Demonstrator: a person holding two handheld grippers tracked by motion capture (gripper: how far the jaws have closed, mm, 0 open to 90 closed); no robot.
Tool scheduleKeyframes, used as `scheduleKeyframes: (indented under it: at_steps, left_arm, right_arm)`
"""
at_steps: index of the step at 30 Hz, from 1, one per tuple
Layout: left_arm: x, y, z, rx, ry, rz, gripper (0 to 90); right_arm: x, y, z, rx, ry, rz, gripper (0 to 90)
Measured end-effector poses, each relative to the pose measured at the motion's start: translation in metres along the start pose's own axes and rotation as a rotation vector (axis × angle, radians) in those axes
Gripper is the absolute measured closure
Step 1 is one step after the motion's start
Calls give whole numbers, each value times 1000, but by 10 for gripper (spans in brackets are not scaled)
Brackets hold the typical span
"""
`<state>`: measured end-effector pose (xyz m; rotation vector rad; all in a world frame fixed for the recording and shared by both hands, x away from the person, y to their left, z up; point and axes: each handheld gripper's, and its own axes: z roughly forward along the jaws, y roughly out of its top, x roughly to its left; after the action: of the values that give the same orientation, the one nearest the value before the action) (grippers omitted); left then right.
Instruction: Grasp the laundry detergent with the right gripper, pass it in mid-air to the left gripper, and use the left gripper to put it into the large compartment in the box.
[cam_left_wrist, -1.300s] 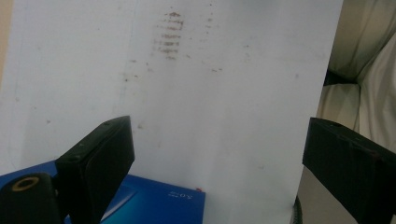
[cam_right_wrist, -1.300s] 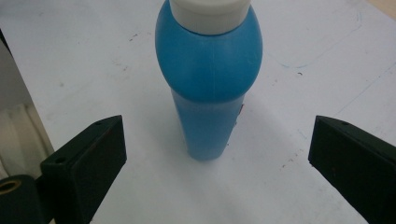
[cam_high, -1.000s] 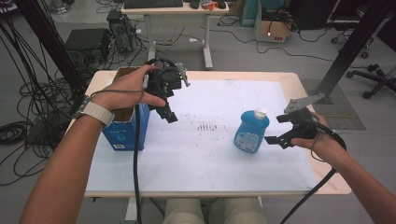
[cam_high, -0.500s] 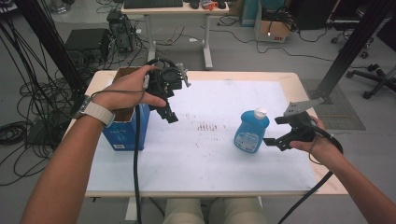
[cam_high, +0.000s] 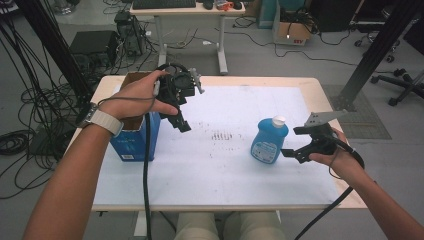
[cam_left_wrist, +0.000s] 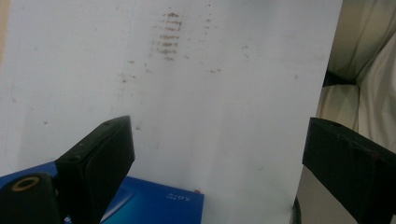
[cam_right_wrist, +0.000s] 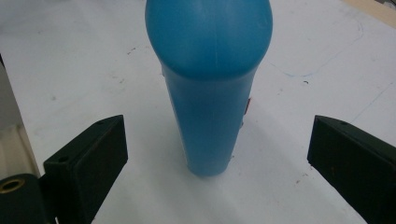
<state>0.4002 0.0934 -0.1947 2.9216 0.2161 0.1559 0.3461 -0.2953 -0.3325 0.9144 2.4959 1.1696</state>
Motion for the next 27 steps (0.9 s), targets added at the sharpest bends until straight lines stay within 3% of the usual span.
scheduleKeyframes:
  at_steps: [27]
  left_arm:
    - [0, 0, 1, -2, -1, -1, 94]
  right_arm:
    - [-1, -5, 0, -39, 6, 6, 57]
